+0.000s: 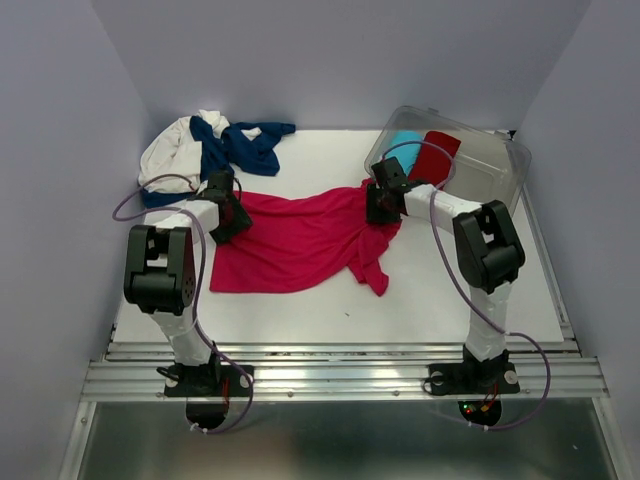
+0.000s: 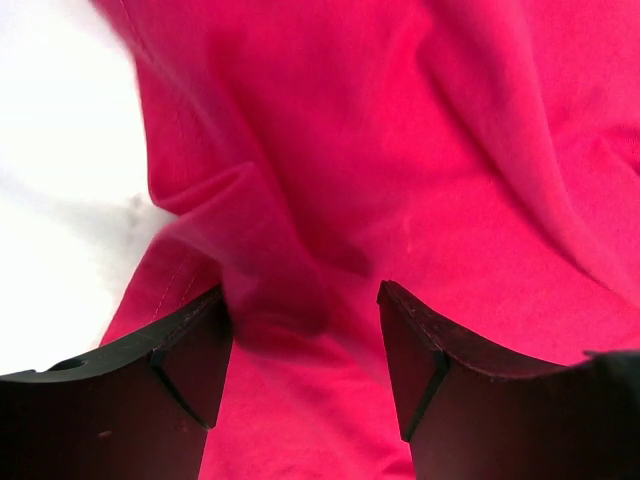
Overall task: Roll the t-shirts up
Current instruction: Flatten out the T-shirt at the center of the board.
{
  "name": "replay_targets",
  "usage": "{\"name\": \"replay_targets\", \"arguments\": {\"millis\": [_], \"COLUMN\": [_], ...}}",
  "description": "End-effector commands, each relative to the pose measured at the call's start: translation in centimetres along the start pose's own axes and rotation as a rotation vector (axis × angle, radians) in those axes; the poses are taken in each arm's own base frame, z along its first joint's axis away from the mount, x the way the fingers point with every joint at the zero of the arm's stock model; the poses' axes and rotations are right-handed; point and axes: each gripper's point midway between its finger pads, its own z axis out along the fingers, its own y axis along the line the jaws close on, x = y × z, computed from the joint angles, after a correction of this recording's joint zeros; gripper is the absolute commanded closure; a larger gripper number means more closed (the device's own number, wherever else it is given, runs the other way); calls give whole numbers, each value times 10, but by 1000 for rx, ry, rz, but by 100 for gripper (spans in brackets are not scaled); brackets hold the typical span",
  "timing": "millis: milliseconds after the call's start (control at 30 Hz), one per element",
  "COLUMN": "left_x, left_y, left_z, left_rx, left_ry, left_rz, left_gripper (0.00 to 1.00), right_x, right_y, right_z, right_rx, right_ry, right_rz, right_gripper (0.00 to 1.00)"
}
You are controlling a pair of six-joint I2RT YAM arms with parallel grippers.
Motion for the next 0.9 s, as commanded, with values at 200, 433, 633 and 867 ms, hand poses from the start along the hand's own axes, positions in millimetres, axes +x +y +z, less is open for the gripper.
{"name": "replay_targets", "arguments": {"millis": [200, 433, 633, 867], "left_x": [-64, -70, 1, 59], "left_y": [-40, -8, 43, 75], "left_z": [-32, -99, -107, -92], "left_rx": [14, -36, -72, -105], "left_ry": [-103, -200, -110, -32], "left_rz": [91, 95, 31, -101], "left_gripper": [31, 24, 26, 26], "right_x": [-51, -47, -27, -19], "right_y": [-8, 13, 18, 20], "right_z": [-19, -61, -84, -103], "right_rx": [-29, -183, -254, -299], "right_ry": [-106, -125, -117, -124], "right_rz": [3, 17, 53, 70], "right_gripper": [44, 28, 20, 18]}}
